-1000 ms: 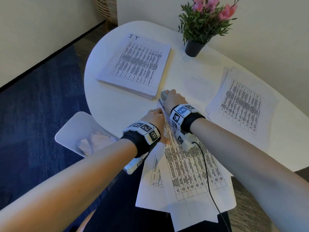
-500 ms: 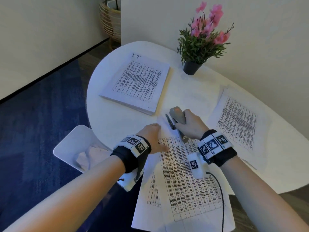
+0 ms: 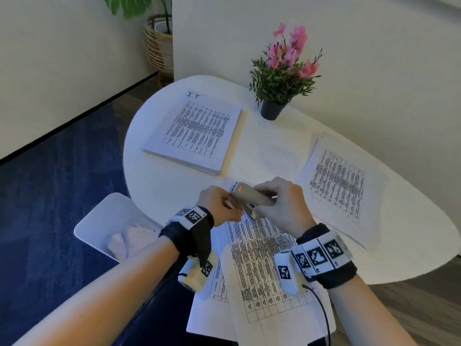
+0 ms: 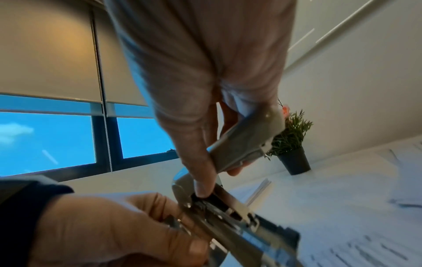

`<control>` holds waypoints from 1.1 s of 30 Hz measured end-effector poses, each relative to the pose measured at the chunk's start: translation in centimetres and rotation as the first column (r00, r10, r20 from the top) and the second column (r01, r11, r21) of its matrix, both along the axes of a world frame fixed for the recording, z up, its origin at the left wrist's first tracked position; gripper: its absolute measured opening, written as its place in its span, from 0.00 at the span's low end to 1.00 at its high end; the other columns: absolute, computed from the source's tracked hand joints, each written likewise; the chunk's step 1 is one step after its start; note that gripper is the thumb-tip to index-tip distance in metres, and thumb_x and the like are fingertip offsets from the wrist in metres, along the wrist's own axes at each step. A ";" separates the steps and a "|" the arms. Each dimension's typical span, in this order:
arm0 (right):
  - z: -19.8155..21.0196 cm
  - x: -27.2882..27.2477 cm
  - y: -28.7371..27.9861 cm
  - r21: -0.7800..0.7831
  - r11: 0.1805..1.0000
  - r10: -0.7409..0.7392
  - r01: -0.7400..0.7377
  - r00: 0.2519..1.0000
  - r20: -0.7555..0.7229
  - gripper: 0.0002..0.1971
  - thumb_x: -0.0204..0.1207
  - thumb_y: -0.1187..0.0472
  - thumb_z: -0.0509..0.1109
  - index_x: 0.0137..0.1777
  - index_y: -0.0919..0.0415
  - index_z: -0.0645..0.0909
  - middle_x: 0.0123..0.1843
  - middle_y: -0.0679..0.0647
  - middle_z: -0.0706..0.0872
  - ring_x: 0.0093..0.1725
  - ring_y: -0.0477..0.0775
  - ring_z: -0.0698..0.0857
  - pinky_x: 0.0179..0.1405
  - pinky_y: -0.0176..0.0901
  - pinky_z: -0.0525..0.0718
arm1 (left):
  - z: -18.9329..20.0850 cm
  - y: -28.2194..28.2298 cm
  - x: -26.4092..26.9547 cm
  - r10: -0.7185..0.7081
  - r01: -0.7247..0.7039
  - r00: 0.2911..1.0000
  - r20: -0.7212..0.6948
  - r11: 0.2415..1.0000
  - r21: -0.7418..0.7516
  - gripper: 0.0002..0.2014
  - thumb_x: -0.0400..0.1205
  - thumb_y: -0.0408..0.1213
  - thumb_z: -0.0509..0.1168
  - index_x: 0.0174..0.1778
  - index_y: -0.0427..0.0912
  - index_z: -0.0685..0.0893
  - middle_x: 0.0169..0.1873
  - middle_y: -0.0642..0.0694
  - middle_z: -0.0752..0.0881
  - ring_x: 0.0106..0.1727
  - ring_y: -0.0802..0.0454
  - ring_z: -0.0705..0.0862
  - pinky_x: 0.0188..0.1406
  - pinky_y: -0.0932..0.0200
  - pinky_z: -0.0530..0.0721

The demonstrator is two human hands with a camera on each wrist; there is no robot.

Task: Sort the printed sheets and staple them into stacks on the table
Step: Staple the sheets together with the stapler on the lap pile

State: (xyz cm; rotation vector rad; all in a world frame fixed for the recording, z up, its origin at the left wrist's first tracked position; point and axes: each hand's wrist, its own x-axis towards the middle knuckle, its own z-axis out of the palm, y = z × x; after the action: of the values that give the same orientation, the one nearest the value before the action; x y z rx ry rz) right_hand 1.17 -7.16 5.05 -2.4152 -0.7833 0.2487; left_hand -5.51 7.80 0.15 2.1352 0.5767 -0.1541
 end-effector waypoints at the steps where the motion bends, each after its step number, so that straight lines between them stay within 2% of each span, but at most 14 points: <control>1: -0.1 -0.2 -0.1 0.015 1.000 0.002 -0.002 1.000 0.008 0.23 0.59 0.68 0.82 0.56 0.57 0.88 0.50 0.52 0.85 0.48 0.48 0.83 0.46 0.31 0.79 | -0.1 0.0 -0.1 -0.002 0.002 1.000 -0.006 1.000 -0.002 0.09 0.70 0.42 0.78 0.44 0.45 0.91 0.38 0.49 0.90 0.39 0.56 0.85 0.40 0.64 0.83; 4: -0.4 -0.7 -0.1 0.062 0.998 -0.002 0.001 1.000 0.020 0.22 0.59 0.69 0.82 0.55 0.56 0.88 0.49 0.52 0.85 0.49 0.49 0.83 0.47 0.32 0.80 | -0.2 -0.2 -0.3 0.019 -0.019 1.000 -0.012 1.000 0.005 0.09 0.72 0.43 0.76 0.45 0.45 0.91 0.37 0.51 0.90 0.37 0.59 0.84 0.33 0.72 0.77; 5: -0.5 -0.7 0.0 0.063 0.998 0.009 -0.011 0.999 0.032 0.21 0.60 0.68 0.81 0.55 0.56 0.88 0.50 0.53 0.85 0.49 0.49 0.83 0.47 0.33 0.80 | -0.2 -0.2 -0.3 0.028 -0.028 1.000 -0.006 1.000 0.002 0.08 0.73 0.43 0.75 0.45 0.45 0.91 0.37 0.51 0.90 0.38 0.58 0.85 0.35 0.71 0.78; 8: -1.5 -0.3 -0.1 -0.057 0.994 0.099 -0.098 0.995 0.023 0.24 0.65 0.63 0.80 0.63 0.55 0.82 0.59 0.54 0.81 0.57 0.52 0.80 0.54 0.37 0.77 | -0.5 -0.1 -0.4 0.041 -0.041 0.999 -0.004 0.998 -0.039 0.08 0.73 0.43 0.75 0.41 0.43 0.91 0.37 0.48 0.92 0.42 0.55 0.89 0.46 0.62 0.85; 11: -2.6 0.3 -0.4 -0.142 0.977 0.137 -0.160 0.977 -0.160 0.31 0.68 0.60 0.78 0.71 0.56 0.74 0.68 0.52 0.79 0.68 0.51 0.77 0.65 0.40 0.74 | -1.0 0.0 -0.5 0.058 -0.058 0.998 -0.001 0.989 -0.134 0.07 0.74 0.41 0.75 0.40 0.41 0.91 0.34 0.47 0.92 0.41 0.54 0.91 0.49 0.57 0.88; 12: -2.9 0.4 -0.4 -0.127 0.976 0.147 -0.176 0.967 -0.206 0.30 0.69 0.61 0.77 0.72 0.57 0.73 0.68 0.52 0.81 0.67 0.50 0.79 0.64 0.39 0.75 | -1.1 0.0 -0.6 0.059 -0.059 0.998 -0.004 0.987 -0.148 0.07 0.74 0.40 0.74 0.40 0.40 0.91 0.34 0.47 0.92 0.41 0.54 0.91 0.50 0.55 0.88; 14: -3.3 0.3 -0.3 -0.140 0.966 0.182 -0.218 0.956 -0.231 0.27 0.72 0.61 0.74 0.71 0.56 0.72 0.63 0.53 0.83 0.57 0.51 0.83 0.53 0.37 0.79 | -1.4 0.1 -0.7 0.065 -0.064 0.998 -0.002 0.973 -0.223 0.06 0.75 0.37 0.73 0.41 0.37 0.90 0.36 0.45 0.92 0.41 0.53 0.91 0.53 0.52 0.87; 16: -4.1 0.2 -0.2 -0.186 0.950 0.211 -0.250 0.956 -0.203 0.22 0.76 0.60 0.70 0.69 0.58 0.71 0.58 0.55 0.82 0.49 0.52 0.81 0.44 0.38 0.75 | -1.3 0.1 -1.0 0.062 -0.060 0.998 -0.004 0.945 -0.323 0.04 0.78 0.33 0.71 0.42 0.35 0.89 0.39 0.41 0.92 0.42 0.51 0.91 0.55 0.51 0.87; 18: -4.6 0.0 -0.2 -0.219 0.943 0.216 -0.248 0.963 -0.162 0.18 0.79 0.57 0.67 0.67 0.59 0.70 0.55 0.55 0.81 0.48 0.53 0.80 0.43 0.42 0.76 | -1.1 0.0 -1.2 0.052 -0.047 0.999 0.004 0.925 -0.377 0.05 0.80 0.32 0.69 0.42 0.35 0.88 0.40 0.39 0.92 0.42 0.50 0.91 0.54 0.52 0.88; 21: -4.7 -0.1 -0.4 -0.275 0.930 0.228 -0.244 0.970 -0.089 0.16 0.80 0.56 0.67 0.65 0.56 0.70 0.53 0.53 0.80 0.49 0.53 0.80 0.45 0.46 0.79 | -0.6 0.7 -1.5 0.059 -0.048 0.998 0.021 0.932 -0.359 0.07 0.81 0.32 0.67 0.43 0.34 0.88 0.38 0.40 0.92 0.39 0.52 0.91 0.46 0.61 0.89; 25: -4.8 0.8 -1.6 -0.393 0.900 0.199 -0.190 0.980 -0.017 0.16 0.77 0.55 0.69 0.63 0.55 0.74 0.55 0.54 0.80 0.53 0.55 0.80 0.52 0.51 0.81 | -0.6 3.7 -2.6 0.222 -0.191 0.975 0.015 0.871 -0.453 0.04 0.80 0.27 0.68 0.43 0.30 0.86 0.37 0.34 0.90 0.36 0.46 0.91 0.45 0.56 0.90; 28: -4.9 1.7 -2.7 -0.399 0.909 0.113 -0.121 0.993 -0.042 0.18 0.77 0.56 0.70 0.65 0.57 0.74 0.59 0.55 0.81 0.56 0.55 0.80 0.56 0.46 0.79 | -1.0 7.2 -4.5 0.371 -0.314 0.928 0.028 0.822 -0.476 0.04 0.82 0.25 0.65 0.44 0.28 0.83 0.36 0.34 0.88 0.29 0.54 0.90 0.31 0.67 0.87; 31: -4.7 2.1 -3.6 -0.349 0.933 0.063 -0.089 0.994 -0.085 0.19 0.78 0.55 0.70 0.67 0.57 0.74 0.62 0.55 0.80 0.56 0.54 0.80 0.55 0.41 0.77 | -1.8 11.0 -7.5 0.544 -0.475 0.838 0.050 0.771 -0.424 0.05 0.83 0.27 0.63 0.44 0.32 0.83 0.33 0.41 0.89 0.31 0.56 0.90 0.29 0.69 0.86; 33: -4.3 2.2 -4.4 -0.293 0.955 0.010 -0.043 0.993 -0.114 0.22 0.77 0.54 0.71 0.69 0.56 0.74 0.63 0.54 0.79 0.58 0.53 0.80 0.56 0.42 0.78 | -3.6 13.9 -9.8 0.659 -0.601 0.752 0.036 0.706 -0.374 0.06 0.83 0.29 0.64 0.43 0.33 0.85 0.34 0.41 0.89 0.37 0.52 0.89 0.35 0.64 0.88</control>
State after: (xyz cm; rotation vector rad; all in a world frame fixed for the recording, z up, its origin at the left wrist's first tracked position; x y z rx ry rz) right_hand 3.41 -11.57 0.71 -2.6423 -0.7747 0.5413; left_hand -15.36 21.74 -3.44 1.4880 1.0697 0.2958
